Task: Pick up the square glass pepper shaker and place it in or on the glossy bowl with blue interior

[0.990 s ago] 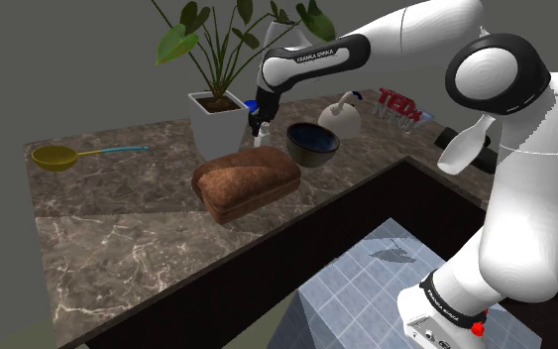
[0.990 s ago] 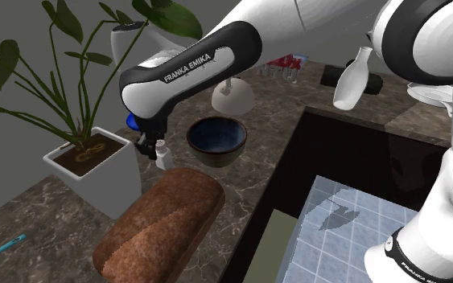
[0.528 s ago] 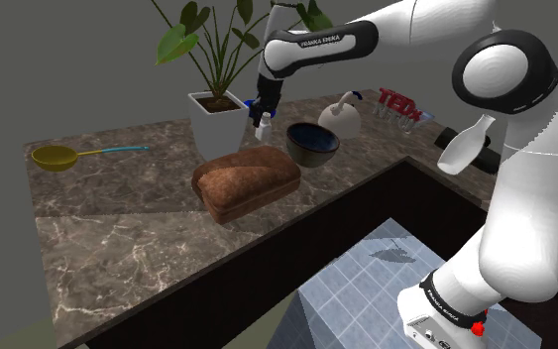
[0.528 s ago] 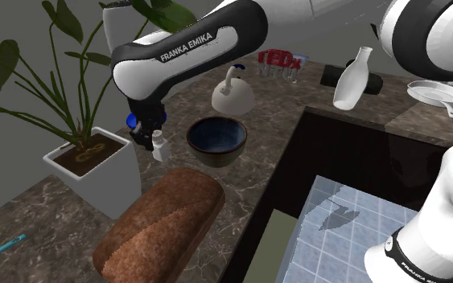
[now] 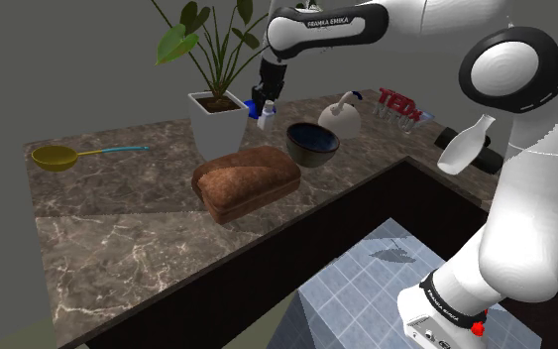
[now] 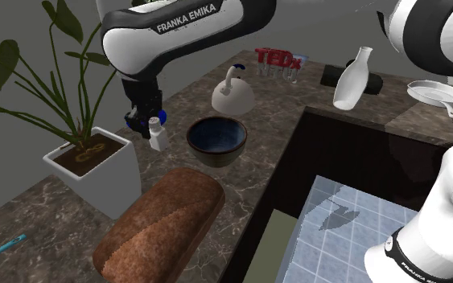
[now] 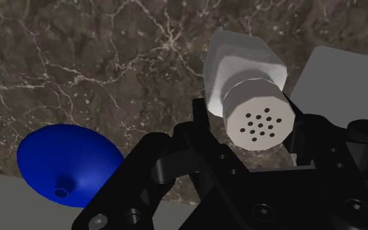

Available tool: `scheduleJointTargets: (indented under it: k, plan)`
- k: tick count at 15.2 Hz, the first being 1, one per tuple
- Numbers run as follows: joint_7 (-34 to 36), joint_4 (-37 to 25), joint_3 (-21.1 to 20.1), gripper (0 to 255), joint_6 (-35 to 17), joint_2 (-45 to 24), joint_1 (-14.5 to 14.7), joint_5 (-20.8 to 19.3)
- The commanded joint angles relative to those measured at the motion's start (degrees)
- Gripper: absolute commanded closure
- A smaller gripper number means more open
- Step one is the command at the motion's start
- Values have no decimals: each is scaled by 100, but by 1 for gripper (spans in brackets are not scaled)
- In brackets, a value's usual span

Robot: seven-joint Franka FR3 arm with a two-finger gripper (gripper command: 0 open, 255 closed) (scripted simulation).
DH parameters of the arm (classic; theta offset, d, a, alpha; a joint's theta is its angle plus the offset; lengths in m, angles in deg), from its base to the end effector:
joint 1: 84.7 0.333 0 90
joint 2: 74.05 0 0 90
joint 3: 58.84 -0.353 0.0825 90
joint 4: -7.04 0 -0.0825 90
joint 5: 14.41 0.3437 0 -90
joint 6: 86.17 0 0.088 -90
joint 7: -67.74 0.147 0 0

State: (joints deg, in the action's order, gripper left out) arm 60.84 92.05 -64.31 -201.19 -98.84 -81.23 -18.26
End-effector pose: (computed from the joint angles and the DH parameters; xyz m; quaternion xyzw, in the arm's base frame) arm 0.6694 0.0884 0.4427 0.9883 0.1450 0.0468 0.0105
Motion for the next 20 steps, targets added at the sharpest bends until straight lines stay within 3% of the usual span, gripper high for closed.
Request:
scheduleJointTargets:
  k: [1, 14, 20]
  plan:
    - [1, -114, -4, 255, 150, 33, 6, 4]
    - [-32, -1020, -14, 255, 1093, 71, 26, 21]
    - [-582, 598, 119, 255, 654, 1267, -410, 211]
